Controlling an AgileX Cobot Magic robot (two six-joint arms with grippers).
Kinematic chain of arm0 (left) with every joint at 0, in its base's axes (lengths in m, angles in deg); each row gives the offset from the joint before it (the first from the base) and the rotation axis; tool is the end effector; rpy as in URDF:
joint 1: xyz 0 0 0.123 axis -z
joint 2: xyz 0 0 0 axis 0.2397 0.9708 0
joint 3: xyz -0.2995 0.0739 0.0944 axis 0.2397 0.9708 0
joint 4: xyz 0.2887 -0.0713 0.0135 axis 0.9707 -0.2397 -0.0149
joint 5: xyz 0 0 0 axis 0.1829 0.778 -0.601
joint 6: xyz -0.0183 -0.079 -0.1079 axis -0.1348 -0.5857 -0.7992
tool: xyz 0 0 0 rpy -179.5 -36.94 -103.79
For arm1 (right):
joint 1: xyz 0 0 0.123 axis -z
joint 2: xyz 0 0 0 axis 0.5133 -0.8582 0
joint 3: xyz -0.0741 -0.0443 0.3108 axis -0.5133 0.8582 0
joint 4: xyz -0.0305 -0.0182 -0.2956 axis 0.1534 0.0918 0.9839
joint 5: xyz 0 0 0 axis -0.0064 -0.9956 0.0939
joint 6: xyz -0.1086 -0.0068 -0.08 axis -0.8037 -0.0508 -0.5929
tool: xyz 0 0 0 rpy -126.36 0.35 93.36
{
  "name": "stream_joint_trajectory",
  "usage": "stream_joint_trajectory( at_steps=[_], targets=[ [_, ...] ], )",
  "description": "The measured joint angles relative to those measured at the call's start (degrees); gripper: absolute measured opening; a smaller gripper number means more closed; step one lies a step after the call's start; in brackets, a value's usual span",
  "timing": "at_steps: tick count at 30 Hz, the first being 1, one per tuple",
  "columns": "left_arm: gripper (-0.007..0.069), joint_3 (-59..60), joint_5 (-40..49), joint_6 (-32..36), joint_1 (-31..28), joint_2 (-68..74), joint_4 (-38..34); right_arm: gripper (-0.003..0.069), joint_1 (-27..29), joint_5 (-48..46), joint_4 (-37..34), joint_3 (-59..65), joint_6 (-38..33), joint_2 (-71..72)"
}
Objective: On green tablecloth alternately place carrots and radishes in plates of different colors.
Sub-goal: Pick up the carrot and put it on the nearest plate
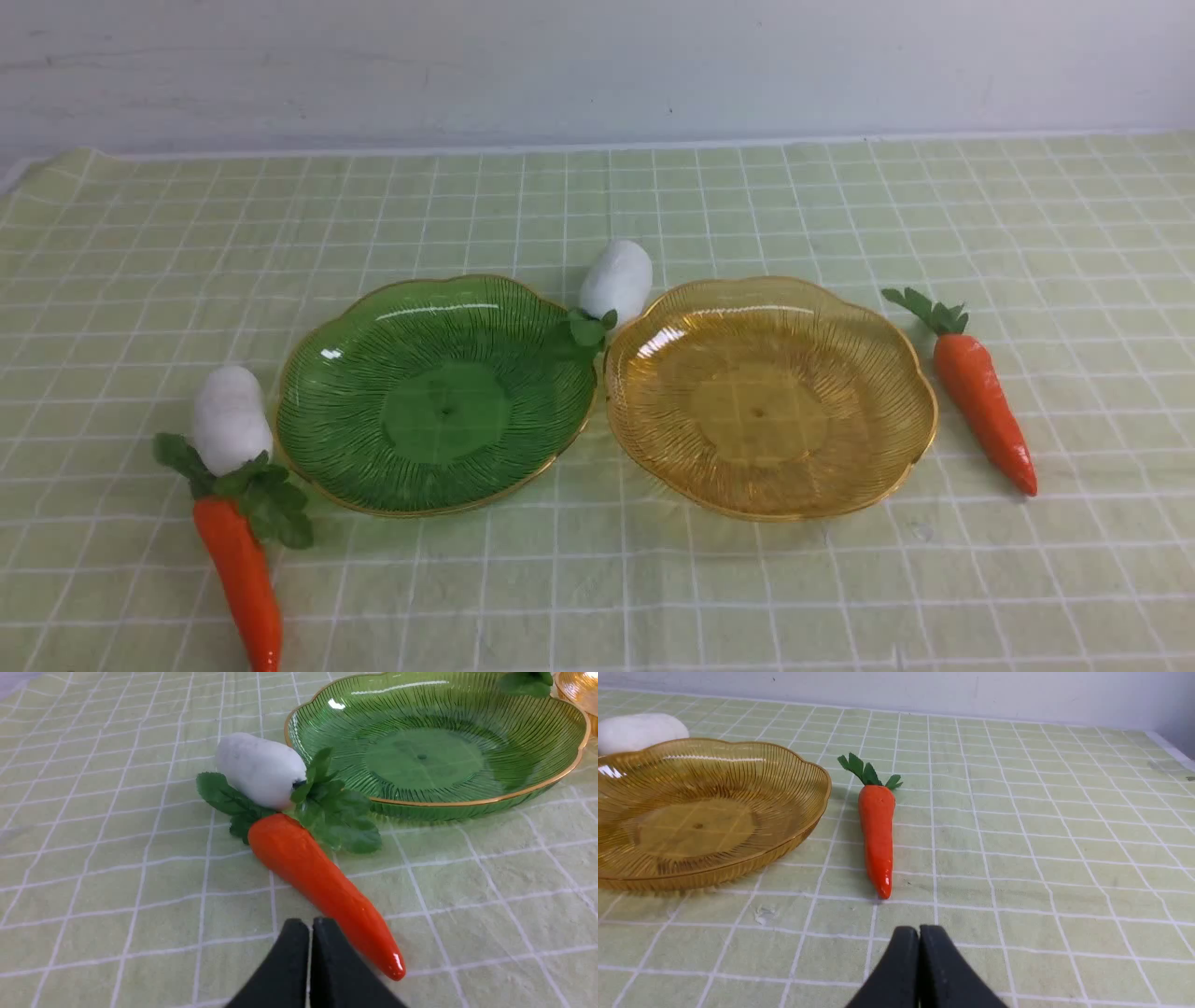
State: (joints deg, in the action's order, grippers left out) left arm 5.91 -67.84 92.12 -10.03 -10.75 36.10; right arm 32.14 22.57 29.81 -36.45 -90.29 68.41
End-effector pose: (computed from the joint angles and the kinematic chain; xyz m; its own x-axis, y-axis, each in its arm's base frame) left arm 0.1033 -0.0077 0.1573 -0.2884 0.0504 -0.9562 0.0811 0.9963 0.0281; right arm 0.1028 -0.0005 0.1578 -0.3007 -0.0777 -0.9505 -0.0149 0.9969 -0.0767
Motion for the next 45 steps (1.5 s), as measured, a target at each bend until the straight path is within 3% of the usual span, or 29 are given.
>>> stream_joint_trajectory(
  at_steps=[4, 6, 13, 16, 21, 27, 29, 32, 35, 40, 45],
  targets=[
    [-0.0008, 0.0, -0.66, -0.85, 0.0, 0.0, -0.71, -0.0014, 0.0, 0.0, 0.0, 0.0, 0.0, 0.0],
    [-0.0008, 0.0, -3.44, -3.55, 0.0, 0.0, -4.9, -0.0014, 0.0, 0.0, 0.0, 0.0, 0.0, 0.0],
    [-0.0008, 0.0, -16.51, -6.25, 0.0, 0.0, -12.79, -0.0014, 0.0, 0.0, 0.0, 0.0, 0.0, 0.0],
    [-0.0008, 0.0, -29.18, -8.24, 0.0, 0.0, -19.15, -0.0014, 0.0, 0.0, 0.0, 0.0, 0.0, 0.0],
    [-0.0008, -2.16, -38.08, -10.9, 0.0, 0.0, -23.27, -0.0014, 0.0, 0.0, 0.07, 0.0, 0.0, 0.0],
    [-0.0008, -21.05, -15.39, -7.65, 0.0, 7.41, -23.32, -0.0014, 0.0, -0.01, 0.81, 0.0, 0.0, 0.0],
    [-0.0008, -30.93, -0.29, -5.83, 0.0, 16.08, -22.5, -0.0014, 0.0, 1.31, -0.02, 0.07, 0.47, 0.0],
    [-0.0008, -40.01, 17.34, -4.92, 0.0, 26.56, -20.14, -0.0014, 0.0, 5.45, -4.25, 0.45, 2.91, 0.0],
    [-0.0008, -45.11, 29.01, -4.86, 0.07, 35.89, -17.16, -0.0014, 0.0, 10.76, -11.26, 0.45, 6.95, 0.0],
    [-0.0008, -47.3, 36.33, -7.13, 0.07, 51.88, -10.14, -0.0014, 0.0, 17.01, -29.19, 0.45, 14.34, 0.0],
    [-0.0008, -47.35, 35.59, -11.97, 0.07, 59.71, -5.8, -0.0014, 0.0, 18.76, -33.26, 0.45, 10.28, 0.0]
  ],
)
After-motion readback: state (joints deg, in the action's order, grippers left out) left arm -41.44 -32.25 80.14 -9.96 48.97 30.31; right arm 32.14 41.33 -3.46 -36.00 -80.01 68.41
